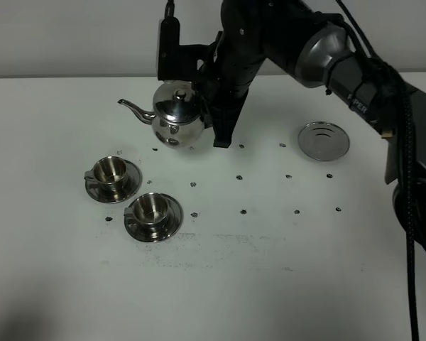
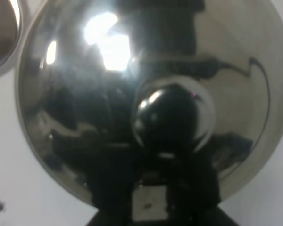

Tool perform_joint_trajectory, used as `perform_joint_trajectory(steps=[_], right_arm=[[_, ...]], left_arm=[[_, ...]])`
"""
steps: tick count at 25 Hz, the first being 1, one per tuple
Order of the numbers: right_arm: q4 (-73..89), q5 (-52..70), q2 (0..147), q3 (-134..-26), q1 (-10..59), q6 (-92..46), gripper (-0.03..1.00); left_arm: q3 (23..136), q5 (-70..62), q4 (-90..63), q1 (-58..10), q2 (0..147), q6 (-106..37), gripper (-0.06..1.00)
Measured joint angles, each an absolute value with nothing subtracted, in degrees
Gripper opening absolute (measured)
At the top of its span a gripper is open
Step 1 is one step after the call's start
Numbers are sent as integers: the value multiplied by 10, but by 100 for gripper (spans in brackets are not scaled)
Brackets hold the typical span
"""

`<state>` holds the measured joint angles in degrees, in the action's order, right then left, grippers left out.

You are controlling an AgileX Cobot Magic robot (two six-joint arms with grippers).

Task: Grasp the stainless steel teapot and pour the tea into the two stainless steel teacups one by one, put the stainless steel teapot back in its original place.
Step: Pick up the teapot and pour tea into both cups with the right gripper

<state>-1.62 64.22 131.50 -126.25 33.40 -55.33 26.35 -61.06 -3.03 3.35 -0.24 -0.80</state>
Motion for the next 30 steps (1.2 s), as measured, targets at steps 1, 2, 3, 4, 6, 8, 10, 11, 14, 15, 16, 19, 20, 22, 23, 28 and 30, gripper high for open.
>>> perform_joint_trajectory(steps=[1,2,3,4,6,8,10,11,14,15,16,19,20,22,23,28,30], right_arm=[[-20,642,1320,-1267,339,-554,18],[-28,644,1326,-1271,346,-555,18],[-34,644,1329,-1272,350,-555,18],[-40,644,1333,-1273,356,-556,18],[-60,645,1339,-1274,365,-557,18],[-81,645,1345,-1274,372,-557,18],[-101,641,1349,-1274,378,-558,18],[-107,638,1349,-1274,379,-558,18],[-123,635,1353,-1274,383,-562,18],[-130,629,1355,-1275,385,-563,18],[-134,626,1358,-1275,386,-563,18],[-149,616,1367,-1275,392,-569,18],[-152,615,1370,-1275,394,-570,18],[-161,613,1374,-1275,398,-571,18],[-167,613,1377,-1275,402,-571,18],[-190,606,1386,-1275,414,-572,18],[-195,599,1387,-1275,416,-573,18]], left_arm=[[263,-611,-30,33,-2,-9,36],[263,-611,-30,33,-2,-9,36],[263,-611,-30,33,-2,-9,36],[263,-611,-30,33,-2,-9,36],[263,-611,-30,33,-2,-9,36],[263,-611,-30,33,-2,-9,36],[263,-611,-30,33,-2,-9,36],[263,-611,-30,33,-2,-9,36],[263,-611,-30,33,-2,-9,36],[263,-611,-30,33,-2,-9,36],[263,-611,-30,33,-2,-9,36],[263,-611,-30,33,-2,-9,36],[263,-611,-30,33,-2,-9,36],[263,-611,-30,33,-2,-9,36],[263,-611,-30,33,-2,-9,36],[263,-611,-30,33,-2,-9,36],[263,-611,-30,33,-2,-9,36]])
